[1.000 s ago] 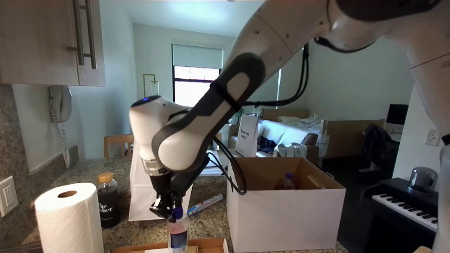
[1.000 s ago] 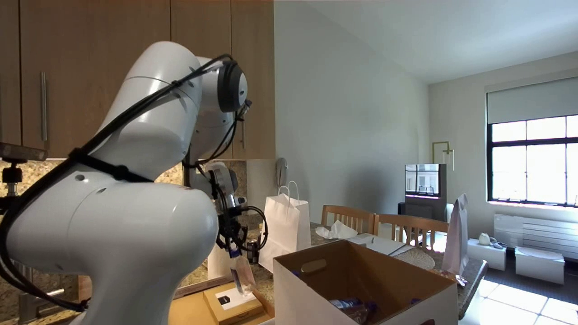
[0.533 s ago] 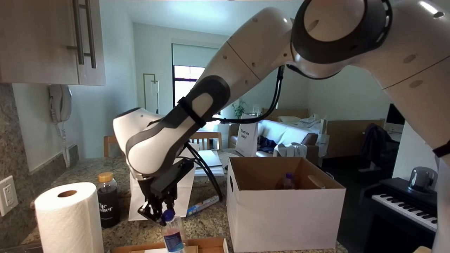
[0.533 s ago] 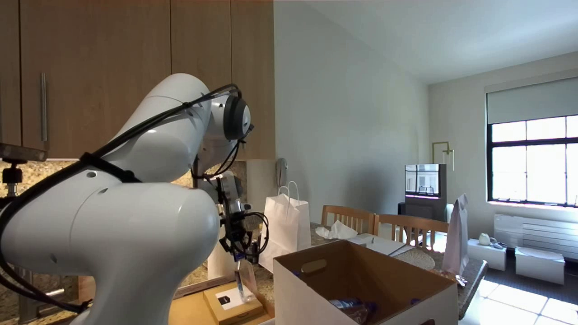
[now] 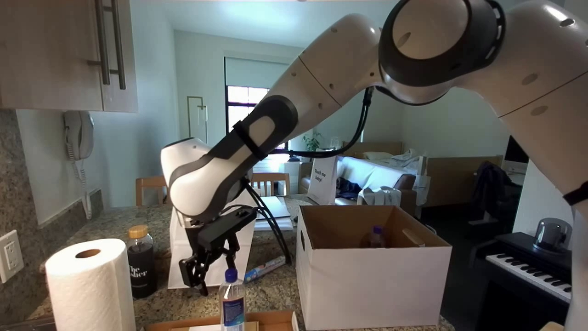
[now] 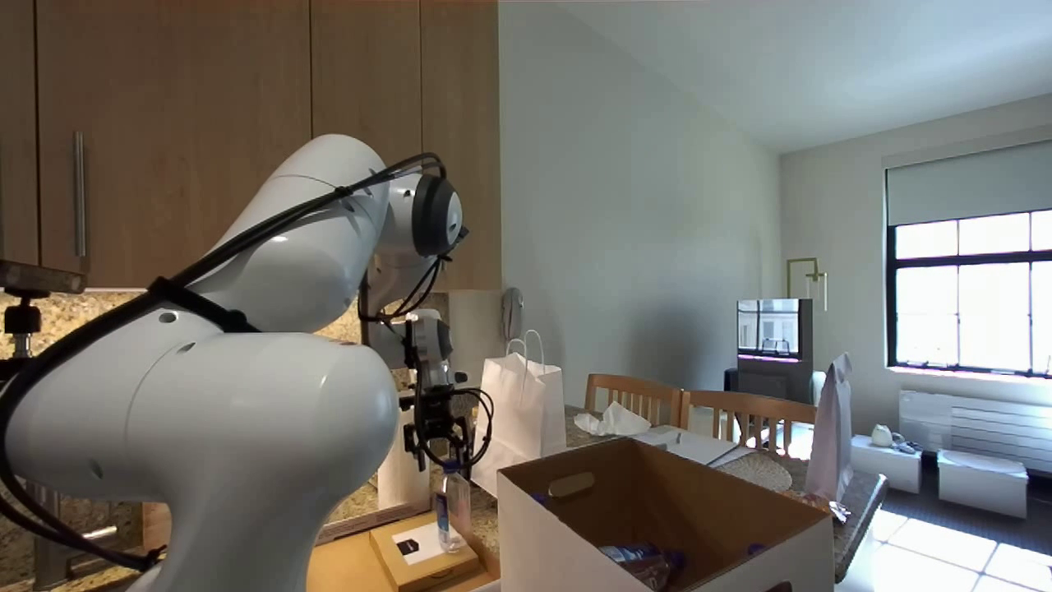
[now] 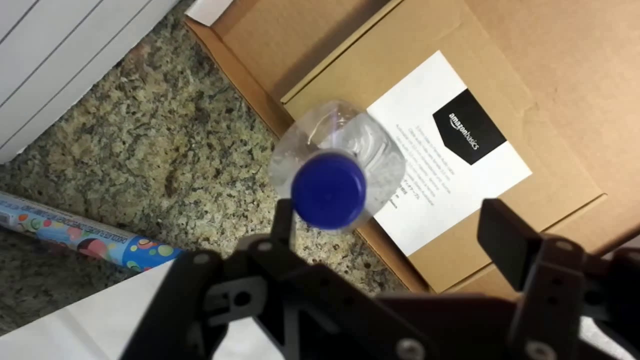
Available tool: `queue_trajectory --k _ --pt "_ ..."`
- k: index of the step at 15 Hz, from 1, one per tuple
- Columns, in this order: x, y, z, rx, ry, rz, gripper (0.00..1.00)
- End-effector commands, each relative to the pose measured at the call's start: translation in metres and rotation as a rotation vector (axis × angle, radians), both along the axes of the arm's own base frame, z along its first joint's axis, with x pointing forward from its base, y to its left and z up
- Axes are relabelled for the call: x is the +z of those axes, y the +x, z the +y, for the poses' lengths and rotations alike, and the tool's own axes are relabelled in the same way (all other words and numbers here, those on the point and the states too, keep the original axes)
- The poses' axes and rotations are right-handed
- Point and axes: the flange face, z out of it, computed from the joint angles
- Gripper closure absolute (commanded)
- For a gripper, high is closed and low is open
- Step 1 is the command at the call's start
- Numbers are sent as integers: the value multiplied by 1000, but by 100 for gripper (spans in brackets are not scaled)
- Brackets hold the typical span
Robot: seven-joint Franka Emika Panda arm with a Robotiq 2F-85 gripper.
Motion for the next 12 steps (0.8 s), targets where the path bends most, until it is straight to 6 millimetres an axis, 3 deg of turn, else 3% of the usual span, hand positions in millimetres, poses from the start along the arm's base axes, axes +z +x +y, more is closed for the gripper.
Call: queue_trajectory --k 1,5,9,12 --pt "24 -9 -20 -8 24 -9 0" --pt "61 -20 -41 -21 13 -48 0" --pt "133 -31 -75 -49 43 -107 0" --pt "184 -37 -114 -103 125 -150 0"
